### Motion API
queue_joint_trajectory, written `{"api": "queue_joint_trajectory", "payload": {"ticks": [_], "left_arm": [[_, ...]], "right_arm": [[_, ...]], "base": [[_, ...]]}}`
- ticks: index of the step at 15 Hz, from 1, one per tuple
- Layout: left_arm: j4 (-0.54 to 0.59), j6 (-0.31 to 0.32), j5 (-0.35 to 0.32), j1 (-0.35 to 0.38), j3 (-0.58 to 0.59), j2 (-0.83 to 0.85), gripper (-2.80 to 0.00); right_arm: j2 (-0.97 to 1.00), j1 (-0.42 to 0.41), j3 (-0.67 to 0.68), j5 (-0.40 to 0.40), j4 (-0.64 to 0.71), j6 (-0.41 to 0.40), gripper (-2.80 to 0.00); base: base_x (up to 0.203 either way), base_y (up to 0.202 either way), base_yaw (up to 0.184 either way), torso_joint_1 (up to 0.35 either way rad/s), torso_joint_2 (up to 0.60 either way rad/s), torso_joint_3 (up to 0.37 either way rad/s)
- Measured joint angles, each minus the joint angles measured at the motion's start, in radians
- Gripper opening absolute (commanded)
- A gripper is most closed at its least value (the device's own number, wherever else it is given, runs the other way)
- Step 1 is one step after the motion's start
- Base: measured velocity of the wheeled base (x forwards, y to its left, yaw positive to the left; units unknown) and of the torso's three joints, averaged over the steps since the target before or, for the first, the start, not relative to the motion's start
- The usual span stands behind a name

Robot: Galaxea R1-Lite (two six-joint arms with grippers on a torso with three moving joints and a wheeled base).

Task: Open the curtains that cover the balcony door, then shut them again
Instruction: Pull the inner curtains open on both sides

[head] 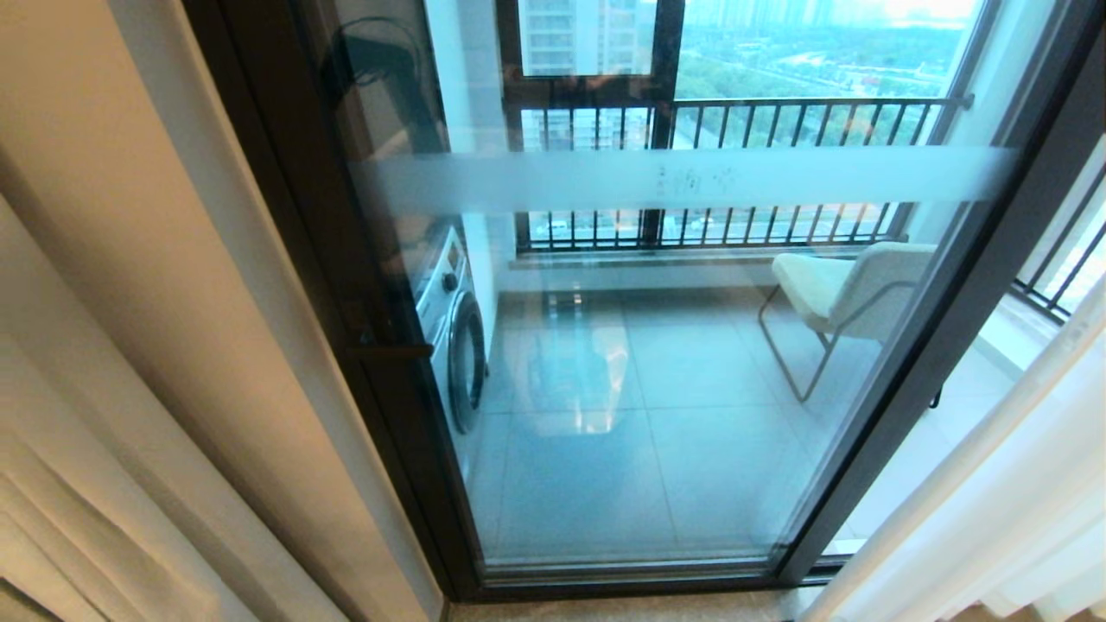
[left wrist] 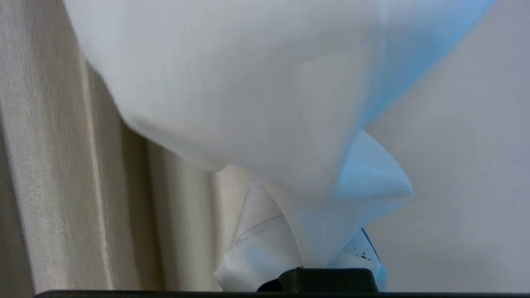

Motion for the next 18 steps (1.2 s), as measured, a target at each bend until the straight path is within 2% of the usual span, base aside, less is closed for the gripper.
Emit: {"api": "queue_joint_trajectory", "payload": {"ticks": [1, 9, 18], "left_arm": [[0.000, 0.000, 0.000, -0.009, 0.021, -0.022, 0.00], [0.003, -0.005, -0.001, -0.039, 0.157, -0.173, 0.00], [0.009, -0.005, -0.020, -0.080, 0.544, -0.418, 0.00]], "right_arm": [[0.000, 0.000, 0.000, 0.000, 0.000, 0.000, -2.80], [0.000, 0.000, 0.000, 0.000, 0.000, 0.000, -2.80], [0.000, 0.000, 0.000, 0.001, 0.000, 0.000, -2.80]], "base": [[0.000, 0.000, 0.000, 0.000, 0.00, 0.000], [0.000, 0.000, 0.000, 0.000, 0.00, 0.000], [0.000, 0.000, 0.000, 0.000, 0.00, 0.000]]}}
